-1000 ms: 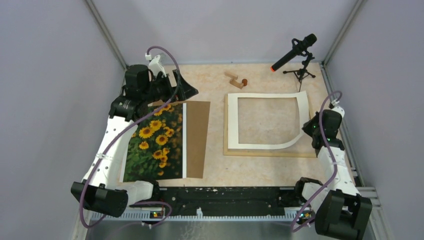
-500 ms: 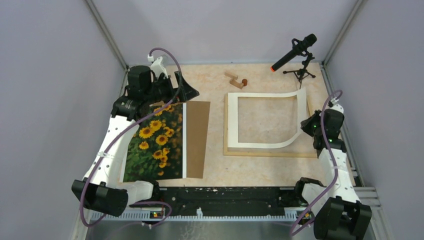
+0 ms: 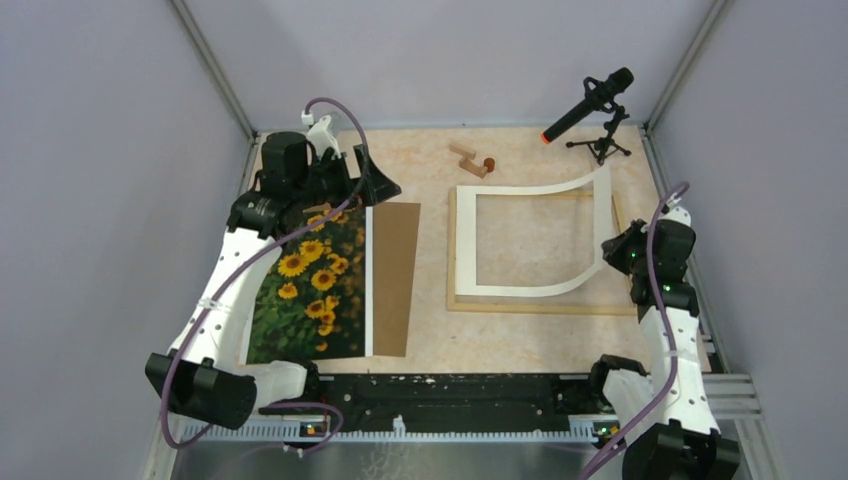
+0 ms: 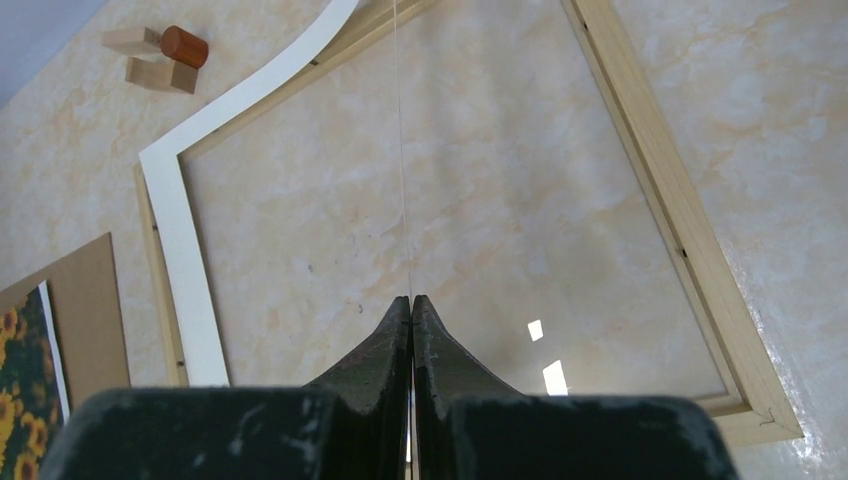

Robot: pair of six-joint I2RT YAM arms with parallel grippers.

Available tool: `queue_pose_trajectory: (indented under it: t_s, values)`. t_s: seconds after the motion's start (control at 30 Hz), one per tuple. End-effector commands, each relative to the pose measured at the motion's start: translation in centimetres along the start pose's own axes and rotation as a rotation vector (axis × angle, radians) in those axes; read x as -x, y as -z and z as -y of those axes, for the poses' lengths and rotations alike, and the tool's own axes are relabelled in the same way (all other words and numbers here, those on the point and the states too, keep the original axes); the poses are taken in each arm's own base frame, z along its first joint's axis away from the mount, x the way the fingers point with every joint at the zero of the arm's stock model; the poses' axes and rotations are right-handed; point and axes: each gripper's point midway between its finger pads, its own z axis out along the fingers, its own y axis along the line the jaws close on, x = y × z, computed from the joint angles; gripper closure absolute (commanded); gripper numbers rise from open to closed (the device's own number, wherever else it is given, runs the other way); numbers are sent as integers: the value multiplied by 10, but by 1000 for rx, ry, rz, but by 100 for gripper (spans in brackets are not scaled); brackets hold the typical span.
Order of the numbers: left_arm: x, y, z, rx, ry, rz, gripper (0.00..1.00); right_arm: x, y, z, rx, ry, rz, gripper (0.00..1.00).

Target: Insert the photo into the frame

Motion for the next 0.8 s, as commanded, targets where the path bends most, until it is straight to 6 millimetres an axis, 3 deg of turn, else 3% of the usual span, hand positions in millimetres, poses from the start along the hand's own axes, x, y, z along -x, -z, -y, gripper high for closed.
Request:
queue_pose_trajectory:
  t_s: [0.0, 0.23, 0.43, 0.77]
  values:
    - [7, -6, 4, -25, -36, 26, 1, 25, 18, -24, 86, 19, 51, 100]
    - [4, -9, 2, -26, -36, 15, 1, 32, 37, -34, 102, 28, 43, 100]
    - [1, -11, 3, -29, -39, 5, 1, 37, 39, -43, 97, -2, -54, 100]
    - [-3, -11, 6, -37, -54, -2, 1, 53, 42, -32, 44, 13, -97, 100]
